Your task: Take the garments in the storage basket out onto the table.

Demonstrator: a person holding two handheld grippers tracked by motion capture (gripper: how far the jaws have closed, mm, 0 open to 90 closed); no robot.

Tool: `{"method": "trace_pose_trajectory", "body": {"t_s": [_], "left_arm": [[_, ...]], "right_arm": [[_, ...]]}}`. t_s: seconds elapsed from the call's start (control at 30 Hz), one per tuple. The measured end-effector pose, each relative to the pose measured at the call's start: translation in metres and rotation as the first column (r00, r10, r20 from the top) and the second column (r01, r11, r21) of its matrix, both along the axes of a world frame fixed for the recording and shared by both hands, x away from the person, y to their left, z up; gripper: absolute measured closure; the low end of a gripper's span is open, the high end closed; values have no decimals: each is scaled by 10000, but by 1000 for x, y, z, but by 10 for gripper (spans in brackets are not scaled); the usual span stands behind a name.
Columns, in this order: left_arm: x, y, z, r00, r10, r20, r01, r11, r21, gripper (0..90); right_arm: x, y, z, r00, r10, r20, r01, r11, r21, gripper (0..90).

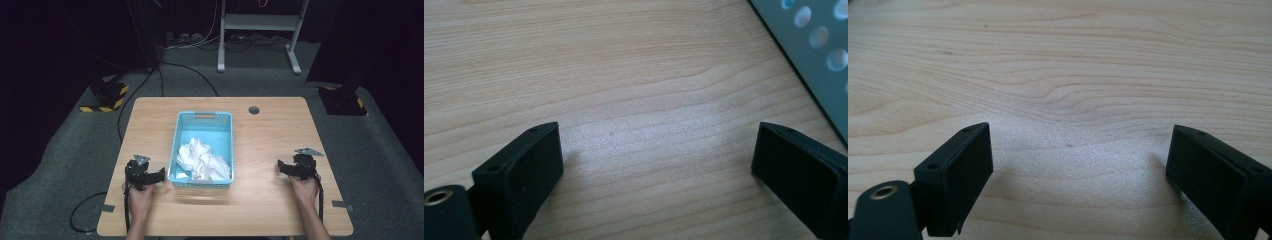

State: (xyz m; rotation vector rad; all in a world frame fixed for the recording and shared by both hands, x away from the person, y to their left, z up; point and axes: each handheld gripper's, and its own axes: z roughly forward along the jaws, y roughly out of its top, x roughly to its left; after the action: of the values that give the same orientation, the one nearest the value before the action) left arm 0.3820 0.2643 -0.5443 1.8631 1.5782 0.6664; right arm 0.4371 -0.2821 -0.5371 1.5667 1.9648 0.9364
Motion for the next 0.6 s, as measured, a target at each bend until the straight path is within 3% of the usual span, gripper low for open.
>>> {"method": "trace_pose_trajectory", "body": {"t_s": [0.13,0.53,0.6], "left_arm": [[0,0,0,10000,-2,2,2,10000,2,63],[0,0,0,10000,1,2,-1,10000,-1,63],[0,0,0,10000,1,2,-1,10000,-2,63]], "right_arm": [[-5,-4,9,9997,68,246,-79,9990,441,118],[-12,-6,21,9981,314,522,-364,9946,975,121],[-14,-6,24,9971,347,674,-430,9912,1249,122]]}}
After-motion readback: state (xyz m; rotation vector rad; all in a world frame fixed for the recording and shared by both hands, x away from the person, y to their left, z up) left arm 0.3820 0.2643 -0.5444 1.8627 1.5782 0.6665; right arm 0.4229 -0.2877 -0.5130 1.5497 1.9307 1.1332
